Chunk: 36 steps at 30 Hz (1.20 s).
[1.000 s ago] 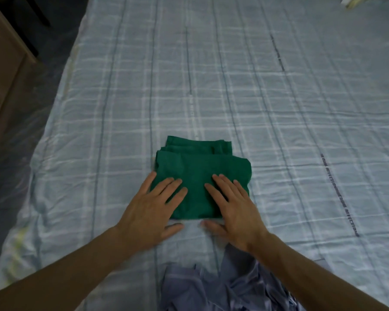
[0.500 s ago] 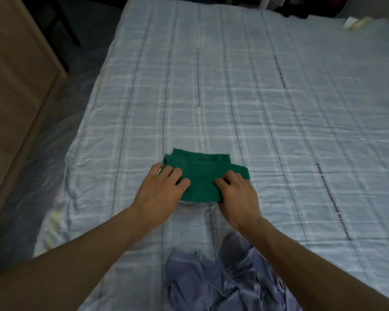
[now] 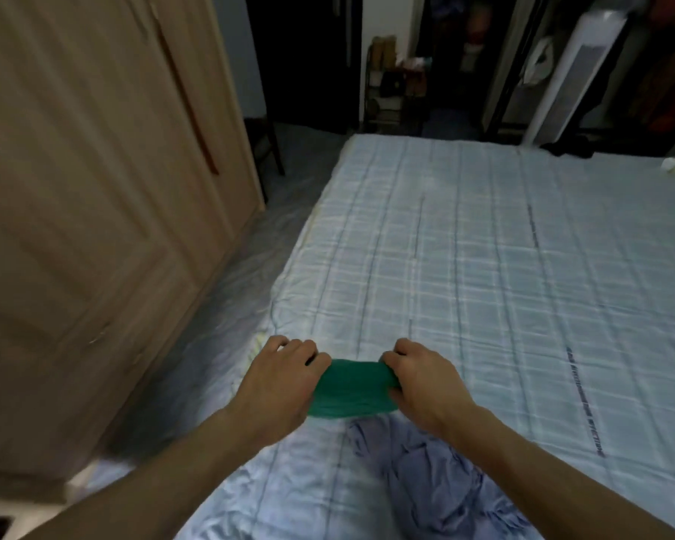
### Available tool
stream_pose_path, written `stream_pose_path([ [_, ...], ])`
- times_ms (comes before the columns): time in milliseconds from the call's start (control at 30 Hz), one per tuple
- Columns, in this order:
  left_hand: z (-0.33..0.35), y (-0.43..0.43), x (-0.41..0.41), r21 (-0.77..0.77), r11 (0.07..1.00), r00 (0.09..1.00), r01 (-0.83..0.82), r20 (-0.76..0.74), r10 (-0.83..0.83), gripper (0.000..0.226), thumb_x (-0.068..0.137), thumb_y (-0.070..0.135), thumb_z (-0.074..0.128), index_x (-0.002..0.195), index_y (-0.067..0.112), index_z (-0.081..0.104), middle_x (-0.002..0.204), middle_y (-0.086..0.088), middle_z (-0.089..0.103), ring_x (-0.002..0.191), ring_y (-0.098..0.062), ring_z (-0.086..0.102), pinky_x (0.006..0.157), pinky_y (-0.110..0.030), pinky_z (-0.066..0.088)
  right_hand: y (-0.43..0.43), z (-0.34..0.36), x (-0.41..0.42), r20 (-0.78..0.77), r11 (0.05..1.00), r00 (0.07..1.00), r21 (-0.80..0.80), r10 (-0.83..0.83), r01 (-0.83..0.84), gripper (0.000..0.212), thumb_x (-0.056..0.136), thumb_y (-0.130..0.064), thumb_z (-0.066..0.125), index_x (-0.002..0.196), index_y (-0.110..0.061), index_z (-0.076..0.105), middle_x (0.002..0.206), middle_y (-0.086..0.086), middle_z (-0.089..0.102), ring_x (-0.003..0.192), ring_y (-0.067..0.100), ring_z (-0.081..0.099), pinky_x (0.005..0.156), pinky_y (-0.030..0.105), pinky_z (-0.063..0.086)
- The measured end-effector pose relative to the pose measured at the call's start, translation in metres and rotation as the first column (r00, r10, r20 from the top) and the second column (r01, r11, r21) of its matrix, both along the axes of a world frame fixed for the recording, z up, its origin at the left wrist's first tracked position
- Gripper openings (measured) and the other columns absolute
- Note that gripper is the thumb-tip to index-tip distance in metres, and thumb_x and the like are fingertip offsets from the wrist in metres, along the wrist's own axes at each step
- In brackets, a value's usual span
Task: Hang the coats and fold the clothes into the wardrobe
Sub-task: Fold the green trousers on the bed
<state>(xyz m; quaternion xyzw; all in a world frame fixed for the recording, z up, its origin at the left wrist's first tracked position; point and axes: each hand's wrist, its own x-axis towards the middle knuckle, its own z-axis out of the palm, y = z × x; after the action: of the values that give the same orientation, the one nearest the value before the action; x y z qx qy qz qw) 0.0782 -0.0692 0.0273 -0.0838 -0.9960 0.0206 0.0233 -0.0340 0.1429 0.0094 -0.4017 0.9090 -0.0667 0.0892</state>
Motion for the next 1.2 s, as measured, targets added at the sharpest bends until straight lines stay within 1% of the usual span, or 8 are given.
stream_pose_path([
  [233, 0.1, 0.011, 0.149, -0.03, 0.959, 0.958, -0.282, -0.052, 0.281, 0.034, 0.062, 0.02, 0.073, 0.095, 0.022, 0.065, 0.086, 0.001, 0.063, 0.076, -0.022, 0.061, 0.074, -0.035, 0.046, -0.028, 0.094, 0.098, -0.098, 0.97, 0.968, -0.06, 0.229, -0.236, 0.03, 0.087, -0.026, 0.055, 0.116, -0.02, 0.058, 0.113, 0.001, 0.053, 0.102, 0.022, 0.055, 0.072, 0.031, 0.041],
  [400, 0.146, 0.008, 0.249, -0.047, 0.866, 0.865, -0.498, -0.089, 0.493, 0.032, 0.062, 0.02, 0.073, 0.093, 0.021, 0.064, 0.088, -0.001, 0.063, 0.079, -0.026, 0.063, 0.074, -0.036, 0.044, -0.066, 0.14, 0.171, -0.129, 0.909, 0.92, -0.158, 0.369, -0.387, 0.029, 0.082, -0.025, 0.063, 0.108, -0.018, 0.051, 0.105, 0.004, 0.056, 0.093, 0.027, 0.058, 0.067, 0.034, 0.045],
  [500, 0.165, 0.005, 0.303, -0.053, 0.805, 0.805, -0.591, -0.101, 0.585, 0.031, 0.07, 0.022, 0.066, 0.101, 0.021, 0.063, 0.097, 0.0, 0.064, 0.088, -0.026, 0.062, 0.079, -0.036, 0.045, -0.091, 0.157, 0.212, -0.16, 0.855, 0.874, -0.184, 0.46, -0.484, 0.031, 0.081, -0.026, 0.065, 0.107, -0.02, 0.048, 0.106, 0.003, 0.058, 0.092, 0.027, 0.06, 0.065, 0.033, 0.043],
  [633, 0.173, 0.004, 0.374, -0.071, 0.727, 0.729, -0.683, -0.124, 0.673, 0.028, 0.066, 0.017, 0.07, 0.093, 0.018, 0.064, 0.087, -0.002, 0.063, 0.076, -0.027, 0.062, 0.073, -0.037, 0.047, -0.122, 0.169, 0.27, -0.193, 0.785, 0.8, -0.164, 0.568, -0.597, 0.029, 0.079, -0.024, 0.064, 0.102, -0.023, 0.047, 0.102, 0.001, 0.057, 0.089, 0.027, 0.062, 0.066, 0.036, 0.047],
  [800, 0.162, -0.014, 0.463, -0.074, 0.617, 0.622, -0.783, -0.101, 0.777, 0.032, 0.069, 0.023, 0.066, 0.101, 0.022, 0.061, 0.092, 0.001, 0.061, 0.081, -0.024, 0.059, 0.077, -0.036, 0.046, -0.169, 0.167, 0.347, -0.198, 0.695, 0.697, -0.093, 0.689, -0.713, 0.031, 0.079, -0.025, 0.062, 0.106, -0.025, 0.047, 0.105, -0.003, 0.056, 0.095, 0.024, 0.062, 0.07, 0.035, 0.047],
  [933, 0.154, -0.039, 0.53, -0.072, 0.544, 0.549, -0.836, -0.077, 0.832, 0.036, 0.058, 0.021, 0.073, 0.092, 0.022, 0.062, 0.085, 0.002, 0.061, 0.073, -0.022, 0.059, 0.068, -0.034, 0.048, -0.212, 0.163, 0.412, -0.195, 0.638, 0.633, -0.043, 0.749, -0.769, 0.032, 0.079, -0.022, 0.06, 0.109, -0.023, 0.049, 0.107, -0.002, 0.057, 0.096, 0.025, 0.061, 0.074, 0.037, 0.049],
  [1033, 0.149, -0.063, 0.578, -0.066, 0.508, 0.512, -0.859, -0.082, 0.855, 0.036, 0.055, 0.021, 0.072, 0.09, 0.022, 0.063, 0.081, 0.003, 0.061, 0.069, -0.022, 0.058, 0.064, -0.034, 0.048, -0.246, 0.161, 0.46, -0.207, 0.596, 0.584, -0.011, 0.785, -0.803, 0.032, 0.08, -0.021, 0.058, 0.11, -0.022, 0.049, 0.109, -0.002, 0.056, 0.095, 0.026, 0.061, 0.073, 0.037, 0.048],
  [1200, 0.141, -0.099, 0.654, -0.068, 0.424, 0.427, -0.903, -0.049, 0.903, 0.036, 0.061, 0.024, 0.067, 0.097, 0.024, 0.064, 0.09, 0.004, 0.063, 0.078, -0.021, 0.061, 0.069, -0.034, 0.048, -0.3, 0.158, 0.533, -0.203, 0.525, 0.516, -0.009, 0.832, -0.851, 0.034, 0.08, -0.02, 0.056, 0.113, -0.022, 0.049, 0.108, -0.003, 0.056, 0.098, 0.023, 0.059, 0.074, 0.034, 0.045],
])
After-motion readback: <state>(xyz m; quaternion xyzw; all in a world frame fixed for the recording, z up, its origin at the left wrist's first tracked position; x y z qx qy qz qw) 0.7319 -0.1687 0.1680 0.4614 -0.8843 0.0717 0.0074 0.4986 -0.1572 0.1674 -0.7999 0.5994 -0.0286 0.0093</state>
